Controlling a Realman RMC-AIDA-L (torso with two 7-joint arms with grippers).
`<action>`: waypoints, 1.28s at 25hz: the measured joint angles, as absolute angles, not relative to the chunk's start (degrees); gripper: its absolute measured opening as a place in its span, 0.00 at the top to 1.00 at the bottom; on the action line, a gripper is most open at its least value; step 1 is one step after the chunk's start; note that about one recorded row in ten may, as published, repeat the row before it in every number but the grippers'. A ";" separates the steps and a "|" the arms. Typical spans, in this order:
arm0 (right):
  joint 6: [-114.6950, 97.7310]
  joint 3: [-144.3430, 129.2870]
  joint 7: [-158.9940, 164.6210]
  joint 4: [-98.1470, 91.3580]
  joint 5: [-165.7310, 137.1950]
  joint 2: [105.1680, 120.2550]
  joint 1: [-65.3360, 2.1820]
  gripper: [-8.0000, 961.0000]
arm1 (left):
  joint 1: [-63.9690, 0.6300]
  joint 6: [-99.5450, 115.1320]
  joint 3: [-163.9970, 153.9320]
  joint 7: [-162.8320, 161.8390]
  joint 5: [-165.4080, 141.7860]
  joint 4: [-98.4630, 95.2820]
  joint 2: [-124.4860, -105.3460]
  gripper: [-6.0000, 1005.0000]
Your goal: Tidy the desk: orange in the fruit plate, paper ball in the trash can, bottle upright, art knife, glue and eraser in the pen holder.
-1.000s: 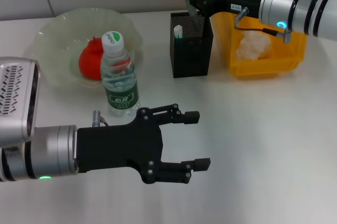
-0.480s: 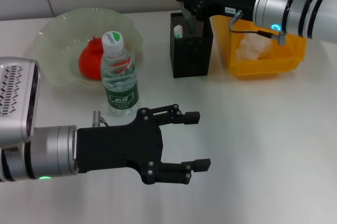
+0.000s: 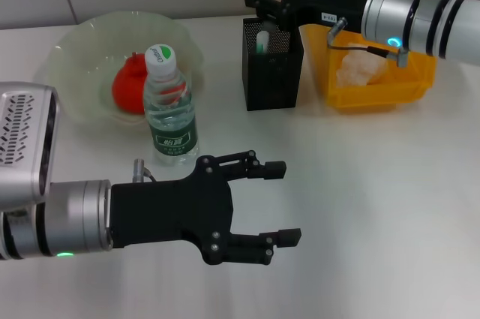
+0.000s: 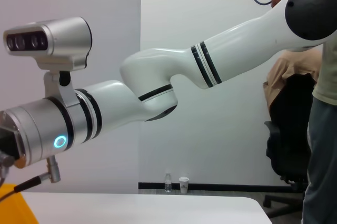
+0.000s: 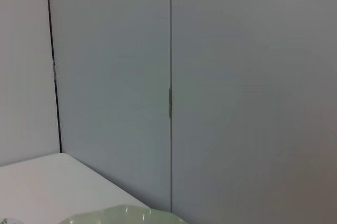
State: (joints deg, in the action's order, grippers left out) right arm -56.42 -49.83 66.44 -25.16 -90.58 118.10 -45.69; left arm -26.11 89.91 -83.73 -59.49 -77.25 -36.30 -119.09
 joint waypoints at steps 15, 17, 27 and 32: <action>-66.14 -49.62 67.61 -36.71 -89.17 119.05 -38.58 0.34 | -25.94 89.74 -83.85 -59.75 -77.26 -36.31 -118.88 0.19; -68.65 -49.81 68.73 -39.18 -89.06 119.05 -37.00 0.31 | -25.87 89.62 -83.57 -59.87 -77.26 -36.30 -118.77 0.19; -79.64 -51.13 74.30 -48.68 -97.39 119.12 -30.39 0.14 | -25.48 89.44 -79.11 -61.62 -77.94 -36.29 -118.16 0.19; -82.20 -54.81 76.31 -51.27 -100.30 119.14 -27.13 0.14 | -25.48 89.28 -77.23 -62.57 -79.51 -36.29 -117.75 0.19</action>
